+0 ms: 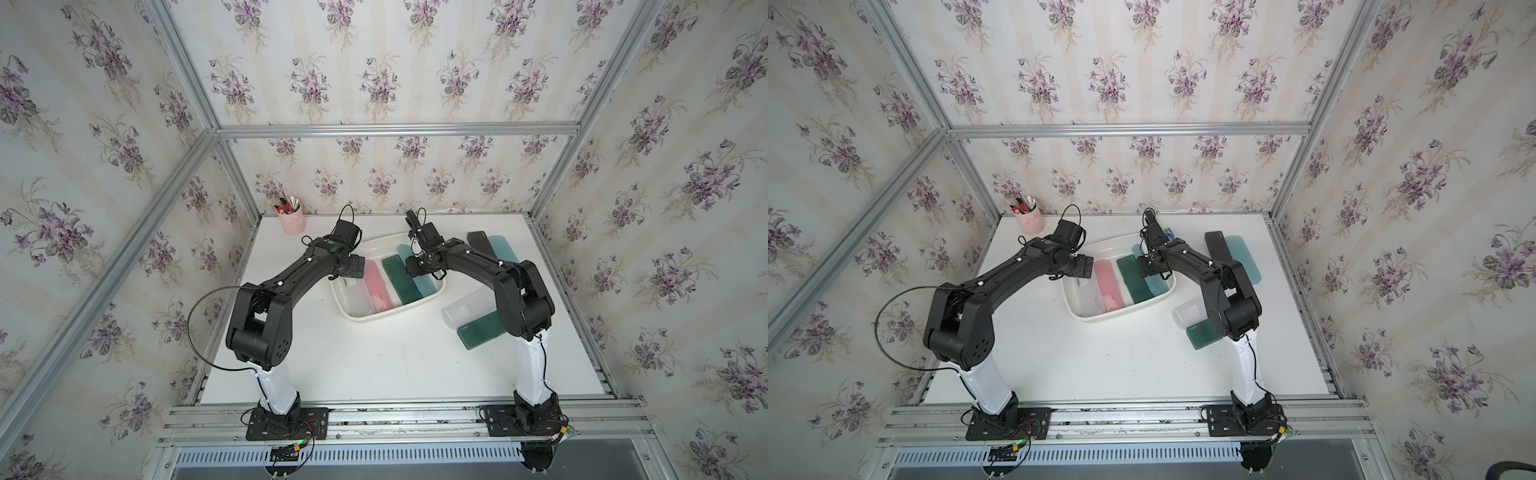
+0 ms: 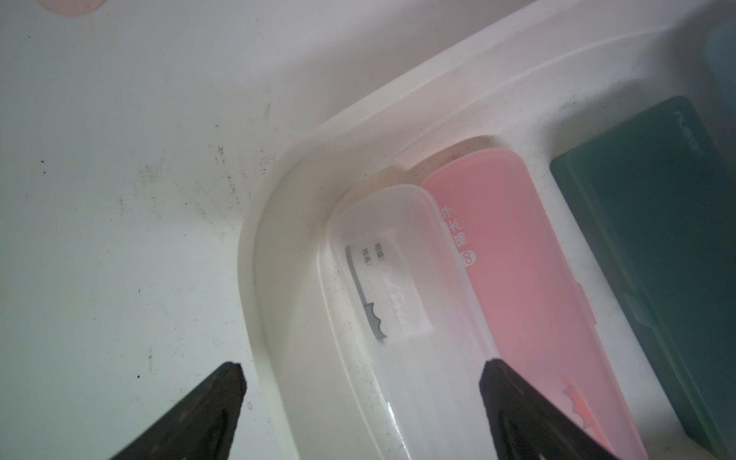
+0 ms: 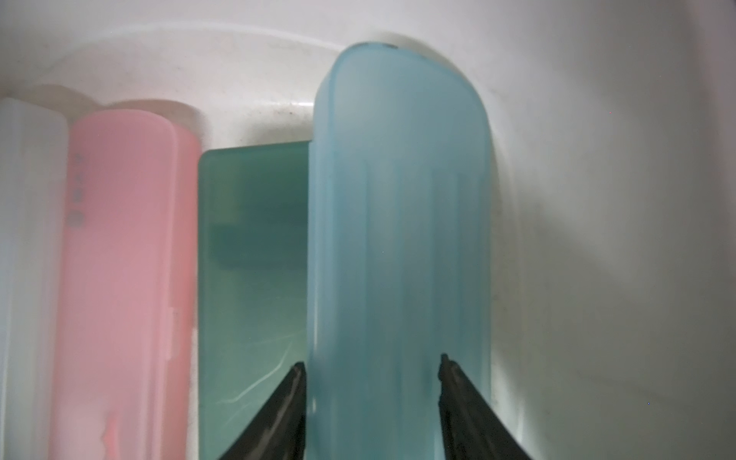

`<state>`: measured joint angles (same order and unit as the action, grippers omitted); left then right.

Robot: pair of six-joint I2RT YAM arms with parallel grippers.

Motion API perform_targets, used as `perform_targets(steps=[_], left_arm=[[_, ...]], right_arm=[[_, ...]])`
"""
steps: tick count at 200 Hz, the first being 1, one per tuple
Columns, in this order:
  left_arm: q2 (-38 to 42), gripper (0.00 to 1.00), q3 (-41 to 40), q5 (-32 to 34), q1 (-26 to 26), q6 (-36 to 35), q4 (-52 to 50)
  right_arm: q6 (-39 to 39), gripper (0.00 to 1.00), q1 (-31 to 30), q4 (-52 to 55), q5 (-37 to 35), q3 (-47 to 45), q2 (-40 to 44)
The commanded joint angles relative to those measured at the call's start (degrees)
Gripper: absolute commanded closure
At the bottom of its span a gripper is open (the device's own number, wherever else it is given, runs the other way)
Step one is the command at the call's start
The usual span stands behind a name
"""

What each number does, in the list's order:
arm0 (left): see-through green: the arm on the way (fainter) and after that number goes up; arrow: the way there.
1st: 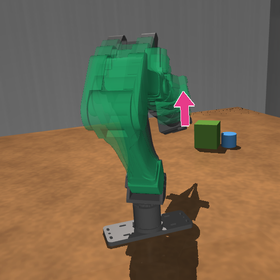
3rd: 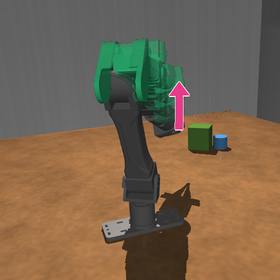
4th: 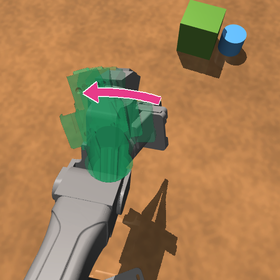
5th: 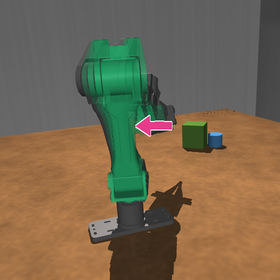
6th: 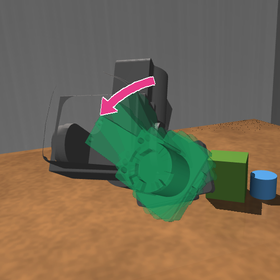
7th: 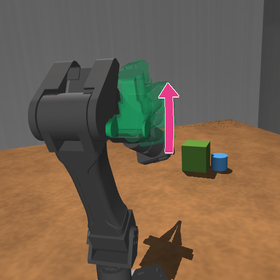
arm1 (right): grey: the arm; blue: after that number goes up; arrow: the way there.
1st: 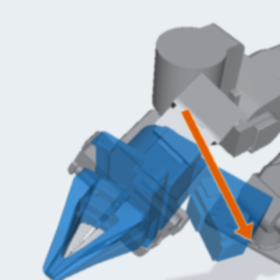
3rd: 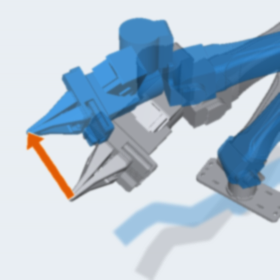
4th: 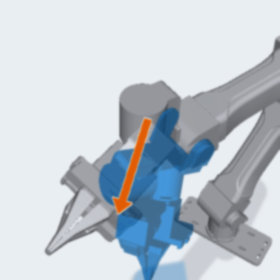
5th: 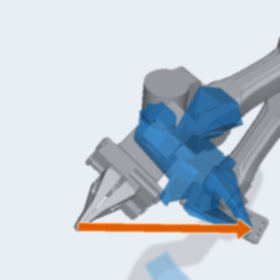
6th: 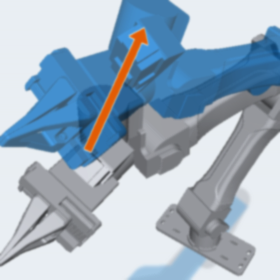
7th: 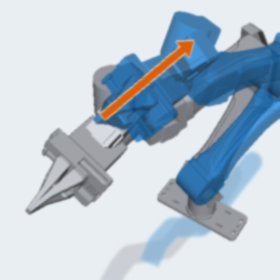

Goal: Put the pencil case into the storage box
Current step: Adjust the pencil case in the storage box.

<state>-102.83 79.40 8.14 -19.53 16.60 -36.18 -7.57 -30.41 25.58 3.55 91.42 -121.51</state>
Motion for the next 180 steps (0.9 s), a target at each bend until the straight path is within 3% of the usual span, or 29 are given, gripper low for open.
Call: perform_targets(steps=[1, 96, 180], left_arm=[[0.9, 0.02, -0.8, 0.6, 0.0, 0.5, 1.3], [2.1, 0.02, -2.7, 1.4, -0.1, 0.4, 1.9], [2.4, 0.02, -3.3, 1.6, 0.0, 0.8, 2.4]], right_arm=[[-0.3, 0.46, 0.0, 2.7, -4.4, 0.9, 0.2], [2.3, 0.45, 0.0, 12.4, -10.5, 10.5, -3.8], [3.2, 0.44, 1.6, 15.3, -13.1, 12.5, -3.7]])
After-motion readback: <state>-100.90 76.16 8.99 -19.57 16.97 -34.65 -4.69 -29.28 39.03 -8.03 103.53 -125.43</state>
